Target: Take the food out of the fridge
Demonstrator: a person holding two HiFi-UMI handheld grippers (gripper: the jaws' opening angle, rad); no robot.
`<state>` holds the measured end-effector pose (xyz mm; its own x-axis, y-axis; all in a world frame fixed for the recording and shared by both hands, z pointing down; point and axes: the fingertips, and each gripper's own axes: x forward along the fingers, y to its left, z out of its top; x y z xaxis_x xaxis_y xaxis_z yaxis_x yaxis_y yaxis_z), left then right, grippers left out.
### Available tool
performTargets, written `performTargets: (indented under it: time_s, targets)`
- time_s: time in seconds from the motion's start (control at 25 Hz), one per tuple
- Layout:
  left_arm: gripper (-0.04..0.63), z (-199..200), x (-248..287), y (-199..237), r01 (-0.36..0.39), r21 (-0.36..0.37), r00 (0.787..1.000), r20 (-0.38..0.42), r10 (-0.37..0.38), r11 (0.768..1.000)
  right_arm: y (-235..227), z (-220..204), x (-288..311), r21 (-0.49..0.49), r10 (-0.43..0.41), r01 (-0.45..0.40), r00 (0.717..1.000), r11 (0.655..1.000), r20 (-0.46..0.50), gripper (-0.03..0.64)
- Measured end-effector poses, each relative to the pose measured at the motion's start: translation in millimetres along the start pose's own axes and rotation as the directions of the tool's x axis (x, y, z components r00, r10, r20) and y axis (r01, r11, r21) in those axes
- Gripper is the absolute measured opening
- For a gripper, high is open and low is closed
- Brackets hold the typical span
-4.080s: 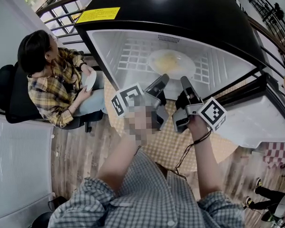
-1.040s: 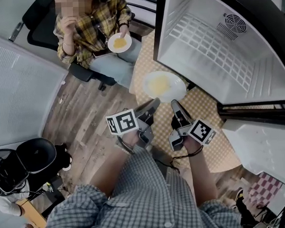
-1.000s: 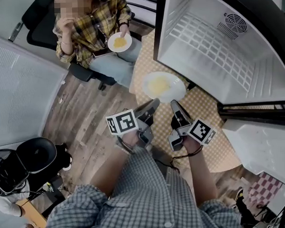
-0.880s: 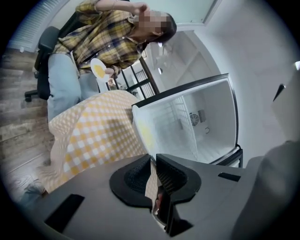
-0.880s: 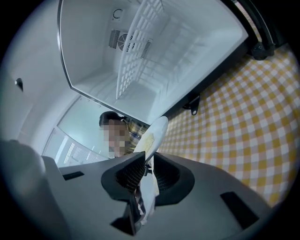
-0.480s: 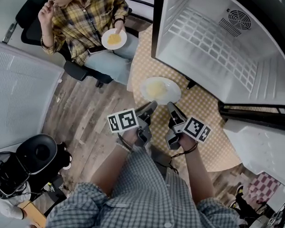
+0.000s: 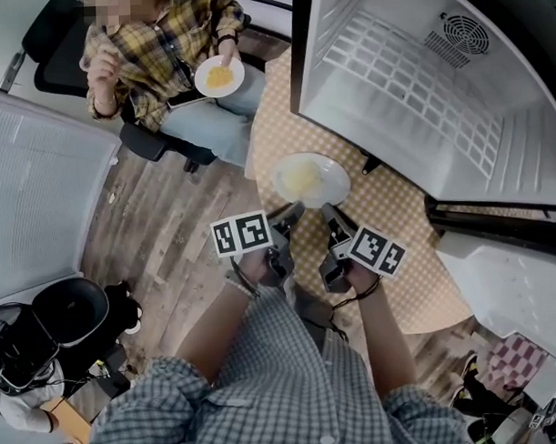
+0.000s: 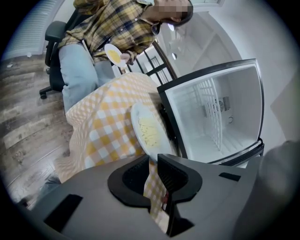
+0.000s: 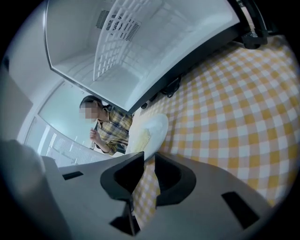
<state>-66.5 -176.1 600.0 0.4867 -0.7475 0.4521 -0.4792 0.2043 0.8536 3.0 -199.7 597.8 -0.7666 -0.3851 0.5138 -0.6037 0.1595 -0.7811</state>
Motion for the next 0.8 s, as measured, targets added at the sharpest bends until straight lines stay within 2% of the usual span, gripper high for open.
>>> performTargets:
  time_s: [0.16, 0.24, 0.36, 0.56, 0.68, 0.76, 0.8]
  targets:
    - [0.067, -4, 3, 4, -0.043, -0.008, 0.998, -0.044, 0.043, 0.999, 1, -1, 2, -0.005, -0.011, 0.011, 1.000, 1.000, -0.007, 0.057]
    - [0.068, -5, 4, 5, -0.058, -0.007, 0.996, -0.072, 0.057, 0.998, 3, 0, 2, 0.009, 0.004, -0.004, 1.000, 1.000, -0.001, 0.088]
    - [0.091, -8, 3, 7, -0.077, 0.018, 0.992, -0.103, 0.079, 0.997, 2, -2, 2, 0.017, 0.009, -0.009, 1.000, 1.000, -0.005, 0.103]
    - [0.089, -10, -9, 8, -0.100, 0.068, 0.987, -0.119, 0.108, 0.993, 4, -9, -3, -0.012, 0.001, -0.001, 1.000, 1.000, -0.027, 0.103]
    - [0.072, -8, -16, 4, -0.107, 0.115, 0.986, -0.112, 0.120, 0.988, 7, -9, -10, -0.053, -0.009, 0.008, 1.000, 0.999, -0.021, 0.103]
    - [0.041, -6, -21, -1, -0.113, 0.163, 0.986, -0.105, 0.131, 0.980, 9, -5, -18, -0.121, -0.034, 0.034, 0.999, 0.992, -0.004, 0.103]
    - [0.029, -5, -23, -4, -0.114, 0.187, 0.986, -0.101, 0.134, 0.976, 11, -1, -23, -0.171, -0.050, 0.051, 0.999, 0.984, 0.011, 0.080]
